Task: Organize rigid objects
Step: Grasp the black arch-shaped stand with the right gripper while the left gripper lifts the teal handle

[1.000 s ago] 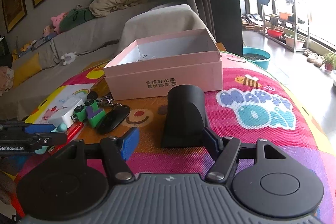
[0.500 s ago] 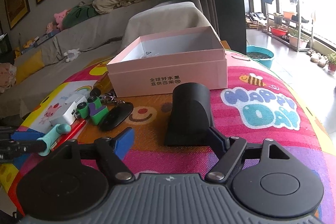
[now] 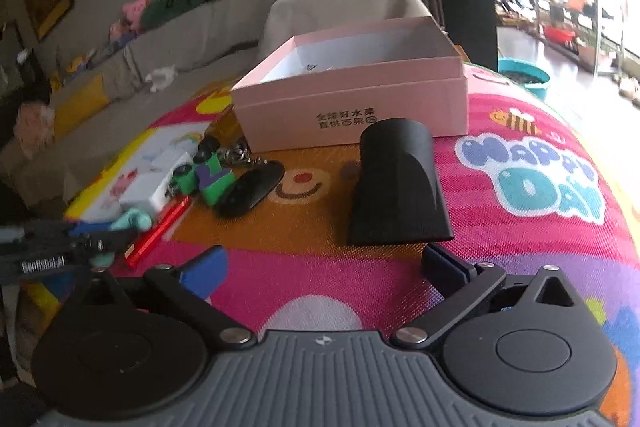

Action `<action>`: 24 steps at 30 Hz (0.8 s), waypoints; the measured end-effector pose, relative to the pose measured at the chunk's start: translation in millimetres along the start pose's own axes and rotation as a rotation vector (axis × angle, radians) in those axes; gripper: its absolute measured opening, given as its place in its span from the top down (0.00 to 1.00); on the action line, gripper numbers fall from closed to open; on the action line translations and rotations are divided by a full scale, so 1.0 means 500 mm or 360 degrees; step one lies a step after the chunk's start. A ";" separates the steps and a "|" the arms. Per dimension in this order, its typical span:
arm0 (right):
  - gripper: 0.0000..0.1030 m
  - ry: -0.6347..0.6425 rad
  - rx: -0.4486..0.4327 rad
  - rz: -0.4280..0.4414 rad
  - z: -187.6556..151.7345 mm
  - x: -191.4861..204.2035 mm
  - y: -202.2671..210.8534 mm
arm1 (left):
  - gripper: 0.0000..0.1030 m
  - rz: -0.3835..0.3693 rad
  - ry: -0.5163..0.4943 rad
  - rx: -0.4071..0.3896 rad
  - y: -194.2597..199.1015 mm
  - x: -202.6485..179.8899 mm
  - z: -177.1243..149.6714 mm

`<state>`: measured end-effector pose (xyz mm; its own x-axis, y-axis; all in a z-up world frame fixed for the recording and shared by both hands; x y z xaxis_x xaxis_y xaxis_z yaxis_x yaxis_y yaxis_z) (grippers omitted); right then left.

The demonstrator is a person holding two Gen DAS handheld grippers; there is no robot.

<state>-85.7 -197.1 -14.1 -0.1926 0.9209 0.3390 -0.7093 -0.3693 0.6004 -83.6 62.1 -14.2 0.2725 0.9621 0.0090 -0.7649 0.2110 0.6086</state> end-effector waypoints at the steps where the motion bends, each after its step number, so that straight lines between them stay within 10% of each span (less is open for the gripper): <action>1: 0.02 0.0033 0.0014 -0.0018 -0.001 0.006 0.000 | 0.76 -0.0003 -0.0003 0.0005 0.004 0.000 -0.003; 3: 0.19 0.0099 0.0001 -0.0058 -0.003 0.021 0.015 | 0.79 -0.0022 0.0025 0.0003 0.014 0.005 -0.011; 8: 0.19 0.0210 -0.0221 -0.0230 0.019 0.036 0.046 | 0.79 -0.0061 0.0125 -0.0035 0.022 0.017 -0.024; 13: 0.19 0.0106 -0.0129 -0.0374 0.075 0.008 -0.028 | 0.79 -0.0043 0.0109 -0.0031 0.023 0.011 -0.026; 16: 0.49 0.0136 -0.0037 -0.0426 0.084 0.011 -0.067 | 0.79 -0.0043 0.0067 -0.0024 0.030 0.006 -0.028; 24: 0.58 0.0294 -0.0112 -0.0245 0.038 0.080 0.053 | 0.86 -0.0090 0.0012 -0.0052 0.062 -0.015 -0.028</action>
<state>-99.4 -172.3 29.0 -0.1946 0.9752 0.1053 -0.7839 -0.2192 0.5809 -117.3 63.7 -6.5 0.3116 0.9497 -0.0307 -0.7670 0.2705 0.5819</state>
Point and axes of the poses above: each gripper's, at about its wrist camera, not at the fingertips, and y roughly against the way its jaws point, x to its left, z to its top, the point moved 2 cm from there along -y, roughly the way its jaws point, and after that the axes turned 9 degrees about -y, right-handed, at the moved point
